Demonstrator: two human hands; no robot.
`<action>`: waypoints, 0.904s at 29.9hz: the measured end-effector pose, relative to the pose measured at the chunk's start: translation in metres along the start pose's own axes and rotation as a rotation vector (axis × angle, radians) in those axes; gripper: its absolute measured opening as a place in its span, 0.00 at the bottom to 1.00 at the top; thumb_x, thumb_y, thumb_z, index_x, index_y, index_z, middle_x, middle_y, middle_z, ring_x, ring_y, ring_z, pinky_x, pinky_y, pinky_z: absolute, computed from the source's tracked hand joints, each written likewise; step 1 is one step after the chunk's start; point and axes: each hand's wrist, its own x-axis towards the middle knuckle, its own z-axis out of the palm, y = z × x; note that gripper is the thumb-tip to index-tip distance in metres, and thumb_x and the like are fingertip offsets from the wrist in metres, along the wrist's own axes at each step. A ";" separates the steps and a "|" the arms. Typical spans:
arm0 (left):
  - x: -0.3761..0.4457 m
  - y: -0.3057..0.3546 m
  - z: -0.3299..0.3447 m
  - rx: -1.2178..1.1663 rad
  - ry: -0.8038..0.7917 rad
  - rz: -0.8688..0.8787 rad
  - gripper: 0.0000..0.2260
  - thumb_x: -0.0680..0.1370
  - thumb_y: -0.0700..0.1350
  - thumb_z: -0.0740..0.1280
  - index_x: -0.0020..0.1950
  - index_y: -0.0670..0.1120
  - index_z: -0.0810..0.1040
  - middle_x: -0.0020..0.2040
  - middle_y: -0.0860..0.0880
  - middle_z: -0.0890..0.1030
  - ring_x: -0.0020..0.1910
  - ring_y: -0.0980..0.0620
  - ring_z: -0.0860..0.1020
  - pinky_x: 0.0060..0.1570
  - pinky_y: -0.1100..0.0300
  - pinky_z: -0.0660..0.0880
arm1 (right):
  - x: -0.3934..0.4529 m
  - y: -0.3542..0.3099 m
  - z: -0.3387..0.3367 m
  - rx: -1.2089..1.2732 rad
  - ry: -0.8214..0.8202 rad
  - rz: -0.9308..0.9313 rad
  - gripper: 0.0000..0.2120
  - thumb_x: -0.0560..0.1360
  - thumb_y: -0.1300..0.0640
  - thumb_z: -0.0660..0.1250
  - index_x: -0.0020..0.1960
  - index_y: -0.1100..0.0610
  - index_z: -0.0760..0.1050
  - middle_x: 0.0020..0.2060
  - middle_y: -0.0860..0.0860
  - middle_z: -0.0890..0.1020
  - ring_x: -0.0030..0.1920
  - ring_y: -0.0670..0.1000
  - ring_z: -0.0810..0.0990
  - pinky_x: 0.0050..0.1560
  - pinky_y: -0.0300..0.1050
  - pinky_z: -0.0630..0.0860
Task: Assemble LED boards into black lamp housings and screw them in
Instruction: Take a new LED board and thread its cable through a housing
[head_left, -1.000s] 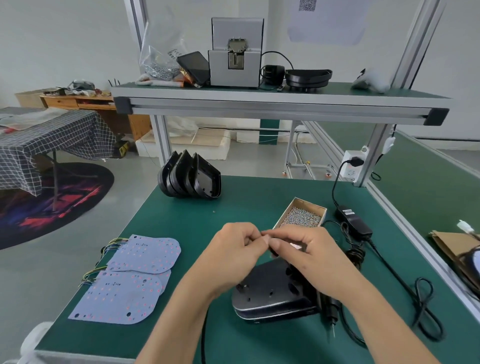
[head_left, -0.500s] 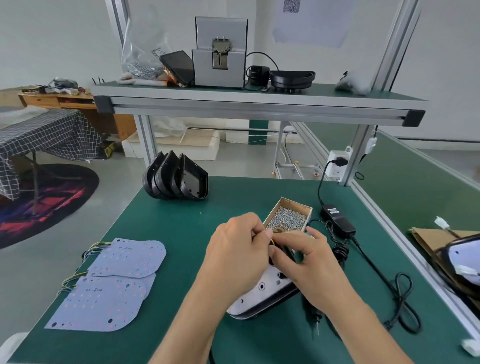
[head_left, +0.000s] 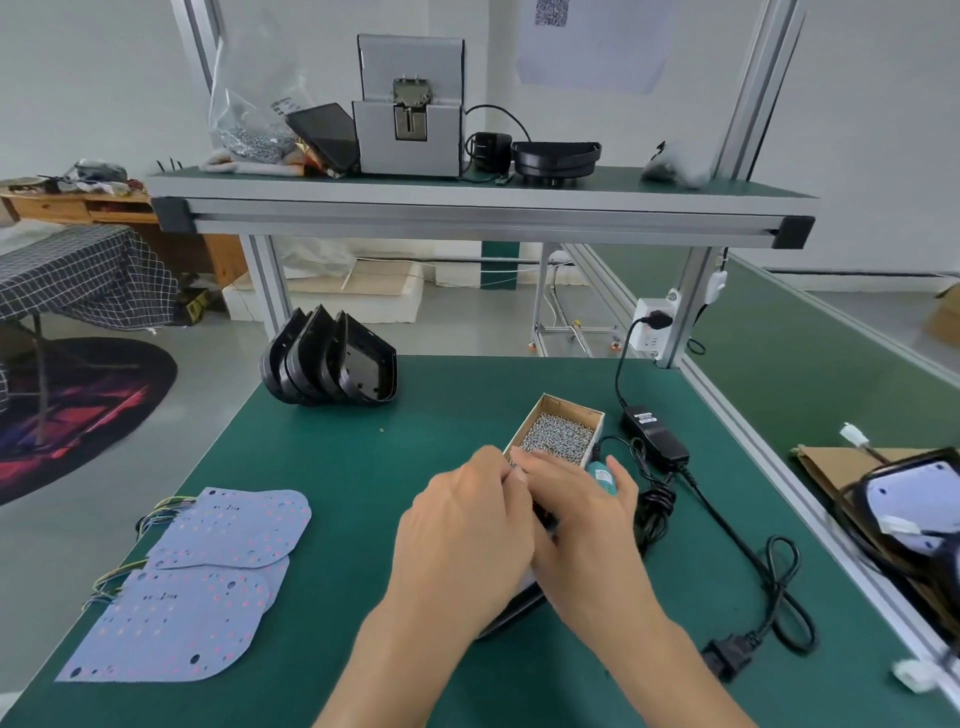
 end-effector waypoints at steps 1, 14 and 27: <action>0.001 -0.001 -0.001 -0.012 -0.021 -0.006 0.15 0.82 0.50 0.58 0.35 0.51 0.64 0.31 0.51 0.71 0.35 0.47 0.70 0.34 0.53 0.65 | -0.001 -0.002 0.002 0.010 0.025 0.004 0.15 0.79 0.47 0.59 0.55 0.43 0.84 0.62 0.34 0.82 0.72 0.35 0.71 0.79 0.51 0.39; -0.002 0.000 -0.010 -0.410 -0.054 -0.002 0.13 0.76 0.42 0.62 0.32 0.39 0.67 0.28 0.42 0.69 0.29 0.52 0.59 0.29 0.57 0.59 | -0.004 -0.007 0.012 -0.108 0.042 0.022 0.21 0.79 0.41 0.53 0.55 0.43 0.85 0.72 0.42 0.78 0.82 0.55 0.61 0.78 0.73 0.40; -0.008 0.005 -0.023 -0.471 0.016 0.076 0.23 0.78 0.39 0.62 0.24 0.51 0.64 0.22 0.56 0.59 0.25 0.55 0.55 0.24 0.65 0.55 | 0.000 -0.006 -0.008 -0.471 -0.135 -0.020 0.30 0.81 0.37 0.42 0.74 0.38 0.74 0.84 0.49 0.58 0.85 0.58 0.49 0.76 0.76 0.46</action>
